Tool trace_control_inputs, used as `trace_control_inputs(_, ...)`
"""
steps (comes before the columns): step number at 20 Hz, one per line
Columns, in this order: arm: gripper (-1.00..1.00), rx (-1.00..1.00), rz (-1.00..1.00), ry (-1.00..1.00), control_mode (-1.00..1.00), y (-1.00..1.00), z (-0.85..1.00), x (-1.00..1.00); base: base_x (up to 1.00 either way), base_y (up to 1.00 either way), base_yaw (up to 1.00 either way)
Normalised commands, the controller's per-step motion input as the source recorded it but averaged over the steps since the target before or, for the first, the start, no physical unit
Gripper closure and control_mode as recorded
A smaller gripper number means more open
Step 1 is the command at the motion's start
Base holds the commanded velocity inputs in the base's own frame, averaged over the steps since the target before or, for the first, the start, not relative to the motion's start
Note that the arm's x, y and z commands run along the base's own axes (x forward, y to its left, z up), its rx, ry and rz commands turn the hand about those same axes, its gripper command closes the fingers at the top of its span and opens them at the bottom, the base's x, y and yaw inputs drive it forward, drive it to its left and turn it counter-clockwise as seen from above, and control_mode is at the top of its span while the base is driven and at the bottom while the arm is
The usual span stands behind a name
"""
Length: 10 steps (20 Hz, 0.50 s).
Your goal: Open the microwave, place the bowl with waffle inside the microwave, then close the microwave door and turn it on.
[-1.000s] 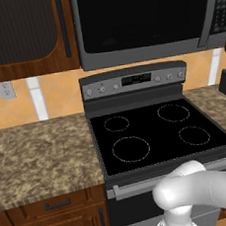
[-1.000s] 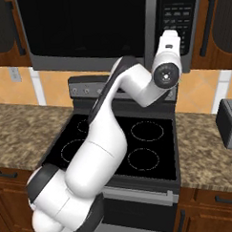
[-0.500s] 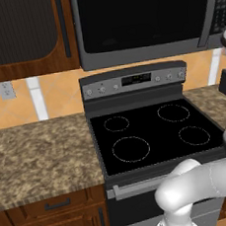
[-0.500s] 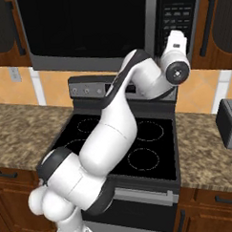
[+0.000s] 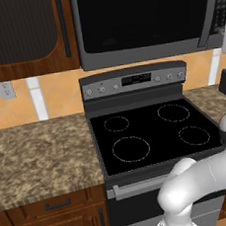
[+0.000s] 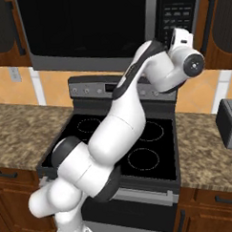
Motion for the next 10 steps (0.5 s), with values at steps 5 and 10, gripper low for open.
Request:
trace_control_inputs(5,1.0,-0.08,0.01,0.05,-1.0,0.44,-0.24,0.72,0.0,0.0,0.0)
trace_control_inputs(10,1.0,-0.36,-0.02,0.02,-1.0,1.0,-0.62,0.63,0.0,0.0,0.0)
